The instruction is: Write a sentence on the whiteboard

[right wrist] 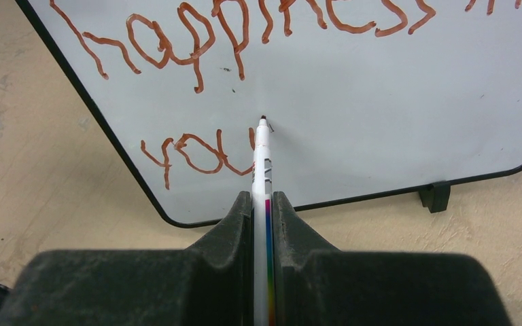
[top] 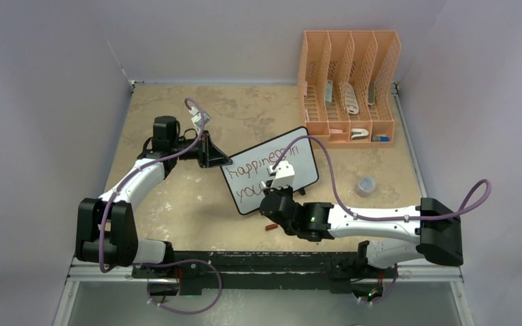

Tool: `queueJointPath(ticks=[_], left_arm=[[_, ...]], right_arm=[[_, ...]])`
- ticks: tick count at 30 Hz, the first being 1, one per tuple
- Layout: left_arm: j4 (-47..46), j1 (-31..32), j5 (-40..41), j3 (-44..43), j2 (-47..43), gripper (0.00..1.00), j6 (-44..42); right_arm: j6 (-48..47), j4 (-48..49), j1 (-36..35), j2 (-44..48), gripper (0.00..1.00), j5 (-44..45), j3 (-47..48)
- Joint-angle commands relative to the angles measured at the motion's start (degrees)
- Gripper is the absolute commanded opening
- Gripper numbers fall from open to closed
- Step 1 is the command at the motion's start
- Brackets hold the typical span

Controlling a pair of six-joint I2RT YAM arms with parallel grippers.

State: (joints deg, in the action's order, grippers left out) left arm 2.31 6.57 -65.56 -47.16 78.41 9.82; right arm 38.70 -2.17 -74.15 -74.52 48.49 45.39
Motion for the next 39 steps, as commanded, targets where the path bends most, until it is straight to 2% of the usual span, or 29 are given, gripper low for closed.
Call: queueJointPath(ticks=[1,21,39], left_arm=[[2.63,0.81,4.18,0.04,1.12,0.00,-2.27],[2.55,0.81,4.21,-0.02,1.23,0.00,-2.18],[2.70,0.81,4.27,-0.07,1.21,0.00,-2.27]], right_arm=[[-0.53,1.21,0.50,-0.50,0.00,0.23,1.35],[6.09,-6.15,0.41,0.25,0.00,-2.54,-1.58],[7.04,-6.20,-0.12,2.98,0.00,-2.29,-2.06]])
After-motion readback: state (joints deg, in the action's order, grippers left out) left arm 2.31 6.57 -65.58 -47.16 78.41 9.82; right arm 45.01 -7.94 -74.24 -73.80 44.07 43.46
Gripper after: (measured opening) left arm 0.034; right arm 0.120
